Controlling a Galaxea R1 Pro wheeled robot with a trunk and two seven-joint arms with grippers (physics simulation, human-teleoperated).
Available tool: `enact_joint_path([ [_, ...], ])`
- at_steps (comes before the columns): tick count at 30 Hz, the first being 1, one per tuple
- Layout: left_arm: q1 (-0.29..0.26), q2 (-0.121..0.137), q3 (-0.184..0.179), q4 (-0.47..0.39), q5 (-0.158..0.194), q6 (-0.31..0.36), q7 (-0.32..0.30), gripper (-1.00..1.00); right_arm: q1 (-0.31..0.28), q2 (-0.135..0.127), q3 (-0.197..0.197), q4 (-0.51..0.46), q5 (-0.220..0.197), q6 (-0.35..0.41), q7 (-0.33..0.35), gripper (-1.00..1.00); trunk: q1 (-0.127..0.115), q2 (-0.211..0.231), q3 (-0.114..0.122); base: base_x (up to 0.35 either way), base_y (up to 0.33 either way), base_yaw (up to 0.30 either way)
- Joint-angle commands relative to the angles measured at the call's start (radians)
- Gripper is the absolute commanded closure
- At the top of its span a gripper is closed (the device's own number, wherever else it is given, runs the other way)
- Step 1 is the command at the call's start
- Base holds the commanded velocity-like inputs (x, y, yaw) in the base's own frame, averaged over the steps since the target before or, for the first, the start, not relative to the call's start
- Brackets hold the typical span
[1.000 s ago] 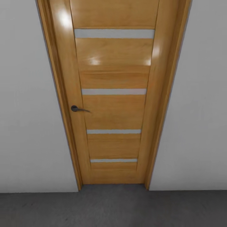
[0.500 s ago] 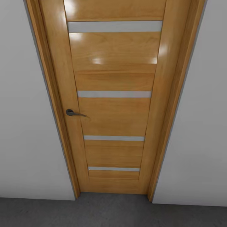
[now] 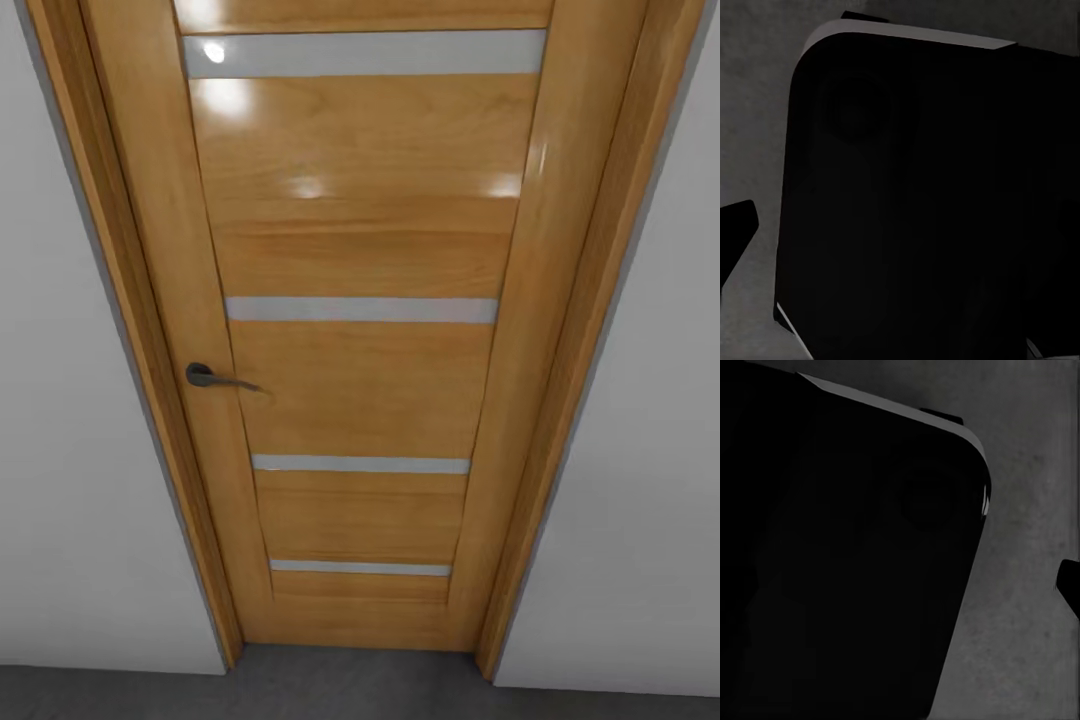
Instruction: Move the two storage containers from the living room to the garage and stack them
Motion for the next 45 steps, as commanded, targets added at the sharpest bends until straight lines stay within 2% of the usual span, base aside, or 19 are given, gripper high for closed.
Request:
enact_joint_path([
  [1,0.000,0.000,0.005,0.000,0.006,-0.002,0.000,-1.00,0.000,0.000,0.001,0.000,0.005,-0.002,-0.001,-1.00,0.001,0.000,-0.001,0.289,0.000,0.000],
  [12,0.000,0.000,0.005,0.000,0.006,-0.002,0.000,-1.00,0.000,0.000,0.004,0.000,0.007,0.004,-0.001,-1.00,0.001,0.000,-0.001,0.167,0.000,0.000],
  [45,0.000,0.000,0.005,0.000,0.006,-0.002,0.000,-1.00,0.000,0.000,0.002,0.000,0.005,-0.001,-0.001,-1.00,0.001,0.000,-0.001,0.003,0.000,0.025],
])
